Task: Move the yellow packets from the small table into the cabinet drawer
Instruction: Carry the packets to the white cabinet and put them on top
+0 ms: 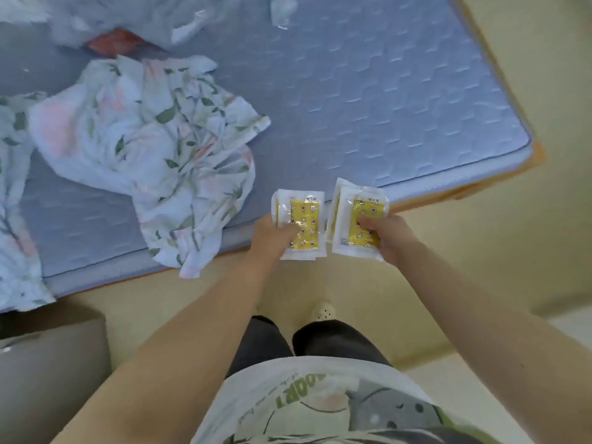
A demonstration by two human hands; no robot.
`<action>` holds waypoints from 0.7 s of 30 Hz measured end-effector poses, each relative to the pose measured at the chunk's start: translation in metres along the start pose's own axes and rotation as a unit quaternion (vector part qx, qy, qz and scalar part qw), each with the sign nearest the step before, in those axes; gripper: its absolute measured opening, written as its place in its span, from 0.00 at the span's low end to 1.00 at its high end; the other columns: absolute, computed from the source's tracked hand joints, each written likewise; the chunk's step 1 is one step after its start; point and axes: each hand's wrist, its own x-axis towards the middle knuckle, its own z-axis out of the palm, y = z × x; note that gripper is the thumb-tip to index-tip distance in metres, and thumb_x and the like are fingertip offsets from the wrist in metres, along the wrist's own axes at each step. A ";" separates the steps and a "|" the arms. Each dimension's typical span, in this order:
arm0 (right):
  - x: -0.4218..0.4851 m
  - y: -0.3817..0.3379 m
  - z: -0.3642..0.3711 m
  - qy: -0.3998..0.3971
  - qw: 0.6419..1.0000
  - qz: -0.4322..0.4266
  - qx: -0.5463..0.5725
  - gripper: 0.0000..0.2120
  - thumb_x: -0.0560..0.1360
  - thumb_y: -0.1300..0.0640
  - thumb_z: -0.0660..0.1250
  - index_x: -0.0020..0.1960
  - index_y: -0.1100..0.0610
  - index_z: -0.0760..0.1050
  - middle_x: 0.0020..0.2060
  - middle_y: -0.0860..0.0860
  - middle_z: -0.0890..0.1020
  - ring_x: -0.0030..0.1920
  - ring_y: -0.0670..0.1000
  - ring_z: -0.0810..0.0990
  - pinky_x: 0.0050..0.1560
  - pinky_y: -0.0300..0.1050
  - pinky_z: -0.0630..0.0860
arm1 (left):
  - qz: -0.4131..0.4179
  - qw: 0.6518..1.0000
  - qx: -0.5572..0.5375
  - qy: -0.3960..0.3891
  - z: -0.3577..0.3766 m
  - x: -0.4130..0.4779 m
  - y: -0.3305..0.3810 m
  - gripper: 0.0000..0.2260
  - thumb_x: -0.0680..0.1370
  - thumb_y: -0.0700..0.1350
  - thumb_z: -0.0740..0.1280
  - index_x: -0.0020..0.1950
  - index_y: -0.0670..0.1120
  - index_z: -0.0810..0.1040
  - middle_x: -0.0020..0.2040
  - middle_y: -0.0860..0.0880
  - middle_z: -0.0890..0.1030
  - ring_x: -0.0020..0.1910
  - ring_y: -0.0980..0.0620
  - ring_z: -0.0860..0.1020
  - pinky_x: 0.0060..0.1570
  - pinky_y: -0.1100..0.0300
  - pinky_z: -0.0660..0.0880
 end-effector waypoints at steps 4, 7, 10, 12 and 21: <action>0.009 -0.013 -0.104 0.091 0.993 0.007 0.073 0.08 0.72 0.67 0.70 0.49 0.61 0.76 0.45 0.57 0.82 0.46 0.58 0.82 0.55 0.58 0.78 | 0.006 0.993 0.079 -0.082 0.107 0.006 0.049 0.10 0.74 0.40 0.69 0.39 0.52 0.69 0.40 0.52 0.73 0.39 0.54 0.73 0.42 0.58 0.70; 0.015 -0.023 -0.166 0.153 0.977 0.020 0.145 0.07 0.72 0.67 0.70 0.48 0.61 0.76 0.42 0.55 0.82 0.44 0.57 0.82 0.52 0.57 0.79 | 0.030 0.982 0.125 -0.138 0.176 0.013 0.085 0.07 0.71 0.41 0.70 0.46 0.48 0.74 0.46 0.47 0.79 0.46 0.49 0.79 0.48 0.53 0.76; 0.025 -0.038 -0.219 0.209 0.955 0.029 0.208 0.06 0.72 0.68 0.69 0.44 0.59 0.75 0.40 0.54 0.81 0.40 0.54 0.81 0.49 0.55 0.79 | 0.057 0.966 0.170 -0.184 0.242 0.030 0.118 0.10 0.68 0.42 0.70 0.48 0.45 0.76 0.45 0.46 0.80 0.45 0.47 0.80 0.45 0.55 0.76; 0.035 -0.053 -0.250 0.235 0.944 0.031 0.230 0.06 0.71 0.68 0.70 0.45 0.60 0.75 0.40 0.54 0.81 0.40 0.54 0.81 0.48 0.54 0.79 | 0.074 0.955 0.194 -0.210 0.286 0.041 0.142 0.08 0.72 0.38 0.69 0.41 0.49 0.73 0.39 0.51 0.76 0.38 0.53 0.76 0.38 0.60 0.72; 0.072 -0.134 -0.384 0.334 0.901 0.059 0.272 0.08 0.71 0.66 0.72 0.48 0.59 0.77 0.42 0.54 0.82 0.42 0.55 0.82 0.49 0.52 0.80 | 0.126 0.881 0.327 -0.317 0.478 0.079 0.242 0.07 0.73 0.38 0.70 0.44 0.45 0.71 0.41 0.50 0.72 0.37 0.55 0.72 0.34 0.62 0.67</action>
